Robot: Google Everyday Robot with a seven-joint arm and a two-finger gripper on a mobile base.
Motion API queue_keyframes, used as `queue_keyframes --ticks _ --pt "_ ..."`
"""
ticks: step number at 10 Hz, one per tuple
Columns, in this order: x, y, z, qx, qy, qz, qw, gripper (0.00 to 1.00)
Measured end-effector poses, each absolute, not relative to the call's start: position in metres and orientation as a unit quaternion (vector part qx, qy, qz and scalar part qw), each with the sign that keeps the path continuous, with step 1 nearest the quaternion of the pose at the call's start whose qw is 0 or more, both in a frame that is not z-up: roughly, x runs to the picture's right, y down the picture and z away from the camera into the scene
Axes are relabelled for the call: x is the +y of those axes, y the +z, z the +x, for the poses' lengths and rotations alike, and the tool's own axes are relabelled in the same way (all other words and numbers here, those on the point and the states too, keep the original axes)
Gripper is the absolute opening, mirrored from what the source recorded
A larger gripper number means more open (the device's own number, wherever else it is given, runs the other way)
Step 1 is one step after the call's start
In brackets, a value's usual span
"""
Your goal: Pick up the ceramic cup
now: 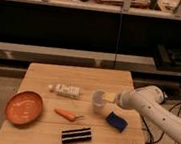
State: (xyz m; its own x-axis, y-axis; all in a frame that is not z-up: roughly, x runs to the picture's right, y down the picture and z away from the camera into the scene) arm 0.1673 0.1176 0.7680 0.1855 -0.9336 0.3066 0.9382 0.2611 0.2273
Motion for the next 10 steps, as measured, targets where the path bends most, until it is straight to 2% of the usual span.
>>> queue_keyframes --ticks 6,10 --pt "0.119 0.764 0.143 -0.241 -0.642 -0.036 0.727 0.80" --pt "0.104 0.793 0.150 -0.233 -0.637 -0.036 0.734 0.80"
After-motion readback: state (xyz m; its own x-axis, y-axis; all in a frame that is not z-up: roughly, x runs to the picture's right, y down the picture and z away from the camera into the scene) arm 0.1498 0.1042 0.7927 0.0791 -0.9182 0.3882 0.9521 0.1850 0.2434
